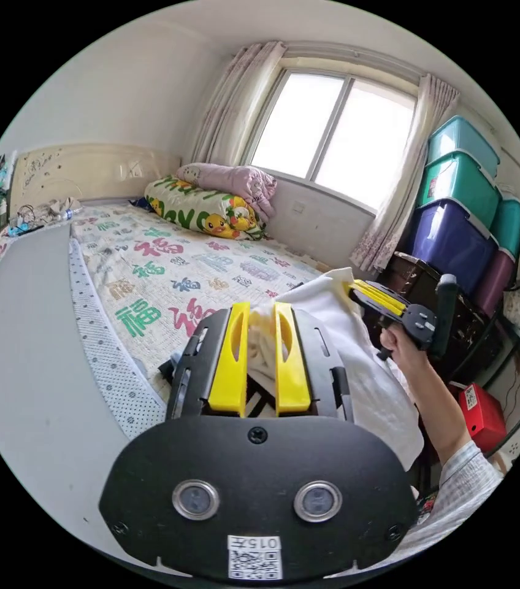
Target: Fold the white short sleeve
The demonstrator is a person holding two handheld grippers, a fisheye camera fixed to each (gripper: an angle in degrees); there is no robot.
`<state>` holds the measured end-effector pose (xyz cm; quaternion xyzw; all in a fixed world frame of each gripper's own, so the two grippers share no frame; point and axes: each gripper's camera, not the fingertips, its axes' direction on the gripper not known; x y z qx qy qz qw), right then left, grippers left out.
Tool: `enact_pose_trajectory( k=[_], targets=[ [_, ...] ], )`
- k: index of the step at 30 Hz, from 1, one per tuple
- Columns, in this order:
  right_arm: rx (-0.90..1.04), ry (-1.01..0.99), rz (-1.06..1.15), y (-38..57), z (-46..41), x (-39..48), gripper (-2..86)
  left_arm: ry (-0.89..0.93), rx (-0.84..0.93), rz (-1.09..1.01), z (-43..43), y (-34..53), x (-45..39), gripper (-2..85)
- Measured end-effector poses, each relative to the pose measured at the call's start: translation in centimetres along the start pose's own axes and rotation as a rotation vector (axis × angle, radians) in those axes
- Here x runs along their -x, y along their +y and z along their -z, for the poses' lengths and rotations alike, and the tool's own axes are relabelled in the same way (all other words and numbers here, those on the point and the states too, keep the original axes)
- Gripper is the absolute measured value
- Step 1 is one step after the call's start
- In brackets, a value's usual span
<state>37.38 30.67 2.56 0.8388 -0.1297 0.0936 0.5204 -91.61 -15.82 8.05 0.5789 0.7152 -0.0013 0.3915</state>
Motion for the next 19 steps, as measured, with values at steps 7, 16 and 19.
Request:
enact_pose_trajectory(
  k=[7,16,19],
  targets=[
    [-0.237,-0.490,-0.122,14.6,16.8,-10.1,0.2,0.035,-0.343,-0.189,17.3,9.7,-14.6,6.4],
    [0.173,-0.161,-0.221,34.7,20.5,-10.7,3.8,0.341,-0.142,-0.223,11.3,35.7,-32.4,9.3],
    [0.336,-0.092,-0.327,38.4,18.5,-12.6,7.3,0.456,0.078,-0.208,5.2,41.4,-39.1,11.9]
  ],
)
